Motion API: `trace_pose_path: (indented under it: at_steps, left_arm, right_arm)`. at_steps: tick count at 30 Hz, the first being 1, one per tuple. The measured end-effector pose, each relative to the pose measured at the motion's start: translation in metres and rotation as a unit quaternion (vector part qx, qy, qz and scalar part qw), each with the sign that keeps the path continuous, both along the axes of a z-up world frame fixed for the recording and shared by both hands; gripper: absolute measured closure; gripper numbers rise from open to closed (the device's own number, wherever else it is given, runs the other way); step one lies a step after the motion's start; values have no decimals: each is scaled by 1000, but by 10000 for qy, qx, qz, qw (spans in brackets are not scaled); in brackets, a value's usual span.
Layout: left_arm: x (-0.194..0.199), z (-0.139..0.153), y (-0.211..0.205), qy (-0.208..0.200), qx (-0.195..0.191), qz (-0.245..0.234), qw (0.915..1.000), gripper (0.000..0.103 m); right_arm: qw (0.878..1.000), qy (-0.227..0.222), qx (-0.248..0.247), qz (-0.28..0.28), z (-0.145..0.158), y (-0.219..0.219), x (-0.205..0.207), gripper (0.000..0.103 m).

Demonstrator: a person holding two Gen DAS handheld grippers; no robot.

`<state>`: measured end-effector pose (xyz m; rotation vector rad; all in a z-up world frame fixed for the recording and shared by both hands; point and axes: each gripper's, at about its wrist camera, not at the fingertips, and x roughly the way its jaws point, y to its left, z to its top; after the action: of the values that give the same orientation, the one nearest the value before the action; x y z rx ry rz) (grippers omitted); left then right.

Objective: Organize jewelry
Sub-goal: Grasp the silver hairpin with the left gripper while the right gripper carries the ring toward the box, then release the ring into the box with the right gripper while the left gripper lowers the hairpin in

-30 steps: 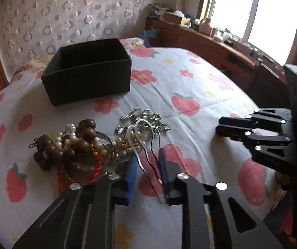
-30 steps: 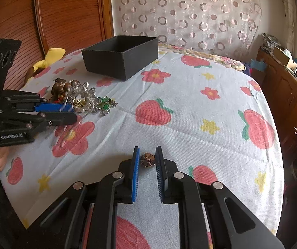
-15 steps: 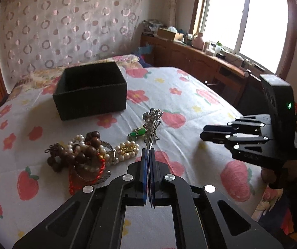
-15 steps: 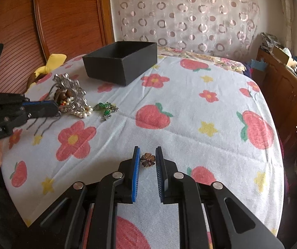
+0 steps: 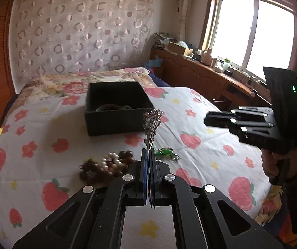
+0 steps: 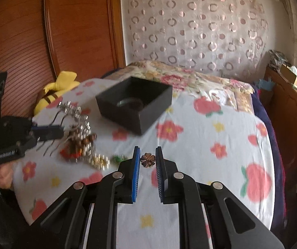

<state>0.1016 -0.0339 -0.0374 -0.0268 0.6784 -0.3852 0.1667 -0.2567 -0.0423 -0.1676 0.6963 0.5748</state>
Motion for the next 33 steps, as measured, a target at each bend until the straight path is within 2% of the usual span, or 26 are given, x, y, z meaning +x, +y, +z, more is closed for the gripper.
trace_pose_path:
  at_steps: [10,18,27,29,33]
  left_arm:
    - [10,7,24,-90,-36,239,9997,102]
    - [22,9,34,-94,-18,343,9994,102]
    - [55,16,39,-98,152,442,9989,102]
    - [67,16,38,-64,190,461,9987,102]
    - [86,21,33,-69,262,444,9986,102]
  right_arm:
    - [9990,88,433,61,15,38,51,86]
    - [9951,516,840,51,13,59,96,86]
    - [9974,522,499,15,7,79,111,84]
    - [9977,511,451,9,7,79,112,80]
    - [9982,443,406,-12,8,73,108,80]
